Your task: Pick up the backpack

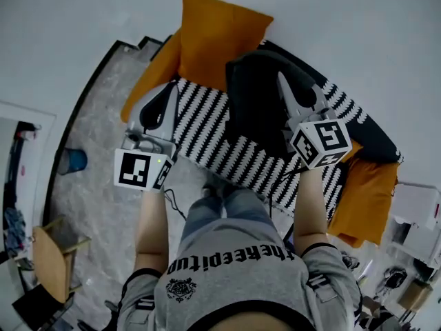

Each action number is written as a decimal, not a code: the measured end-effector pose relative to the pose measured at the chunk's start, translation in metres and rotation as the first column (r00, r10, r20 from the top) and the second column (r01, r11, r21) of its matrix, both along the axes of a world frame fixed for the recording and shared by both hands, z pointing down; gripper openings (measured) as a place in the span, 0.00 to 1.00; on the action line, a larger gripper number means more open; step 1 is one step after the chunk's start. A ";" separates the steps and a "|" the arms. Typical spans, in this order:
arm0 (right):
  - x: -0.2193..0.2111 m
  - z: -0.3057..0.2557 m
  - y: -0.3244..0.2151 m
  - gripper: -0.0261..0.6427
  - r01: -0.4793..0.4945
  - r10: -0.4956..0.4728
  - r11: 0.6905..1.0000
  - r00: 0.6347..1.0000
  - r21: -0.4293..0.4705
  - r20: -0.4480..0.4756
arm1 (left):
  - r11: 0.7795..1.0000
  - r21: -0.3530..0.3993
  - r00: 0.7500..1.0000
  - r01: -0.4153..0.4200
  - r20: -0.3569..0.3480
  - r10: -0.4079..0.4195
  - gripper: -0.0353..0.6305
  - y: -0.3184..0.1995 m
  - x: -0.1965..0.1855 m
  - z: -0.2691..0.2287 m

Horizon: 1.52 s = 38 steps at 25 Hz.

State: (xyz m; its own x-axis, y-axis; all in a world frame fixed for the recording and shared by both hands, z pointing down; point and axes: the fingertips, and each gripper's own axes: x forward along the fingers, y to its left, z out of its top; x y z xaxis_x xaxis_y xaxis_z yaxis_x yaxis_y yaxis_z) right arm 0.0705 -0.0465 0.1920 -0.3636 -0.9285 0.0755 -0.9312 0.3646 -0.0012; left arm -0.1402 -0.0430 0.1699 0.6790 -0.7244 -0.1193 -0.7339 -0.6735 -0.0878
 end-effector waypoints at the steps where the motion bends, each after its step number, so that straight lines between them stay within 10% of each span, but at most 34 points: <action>1: 0.000 -0.003 0.006 0.08 -0.011 0.011 1.000 1.000 0.003 0.005 | 1.000 0.005 1.000 -0.004 -0.003 0.004 0.08 0.003 -0.001 -0.003; 38: -0.006 -0.037 0.142 0.09 -0.239 0.237 0.966 0.971 0.098 0.025 | 0.983 0.077 0.985 -0.168 -0.022 0.170 0.08 0.075 -0.003 -0.037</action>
